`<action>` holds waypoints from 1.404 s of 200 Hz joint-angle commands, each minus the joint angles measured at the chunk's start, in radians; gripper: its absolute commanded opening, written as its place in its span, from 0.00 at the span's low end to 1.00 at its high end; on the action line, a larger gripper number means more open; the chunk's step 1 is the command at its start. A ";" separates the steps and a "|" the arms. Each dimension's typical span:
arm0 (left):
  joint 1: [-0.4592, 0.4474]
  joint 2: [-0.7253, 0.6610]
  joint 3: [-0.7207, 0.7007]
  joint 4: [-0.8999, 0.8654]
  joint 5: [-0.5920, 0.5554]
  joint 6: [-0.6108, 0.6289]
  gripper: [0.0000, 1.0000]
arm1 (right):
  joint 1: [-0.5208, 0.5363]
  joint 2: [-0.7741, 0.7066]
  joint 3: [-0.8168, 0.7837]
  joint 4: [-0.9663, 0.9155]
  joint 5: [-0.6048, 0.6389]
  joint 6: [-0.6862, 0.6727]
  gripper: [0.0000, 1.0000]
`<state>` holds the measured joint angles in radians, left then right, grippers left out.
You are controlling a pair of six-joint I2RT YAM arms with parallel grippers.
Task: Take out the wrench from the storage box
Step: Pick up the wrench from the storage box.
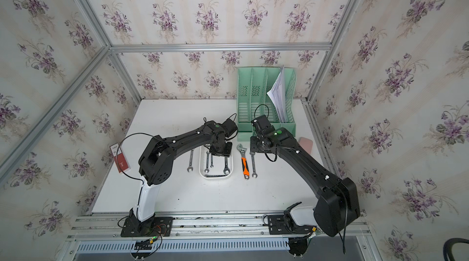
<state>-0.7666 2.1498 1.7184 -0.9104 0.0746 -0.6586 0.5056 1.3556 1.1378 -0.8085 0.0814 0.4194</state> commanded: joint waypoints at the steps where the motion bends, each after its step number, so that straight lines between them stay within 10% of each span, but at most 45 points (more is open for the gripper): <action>1: -0.003 0.023 0.003 0.017 -0.038 -0.025 0.48 | 0.001 -0.008 -0.003 0.000 -0.005 0.002 0.55; 202: -0.010 0.037 -0.040 0.017 -0.079 0.019 0.32 | 0.001 -0.003 0.000 -0.012 -0.009 0.007 0.56; 281: -0.019 0.041 -0.033 0.003 -0.071 0.077 0.42 | 0.001 -0.009 -0.005 -0.014 -0.009 0.012 0.56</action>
<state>-0.7815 2.1910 1.6848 -0.8799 0.0036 -0.6071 0.5056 1.3514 1.1339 -0.8124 0.0666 0.4232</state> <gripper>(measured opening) 0.416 0.561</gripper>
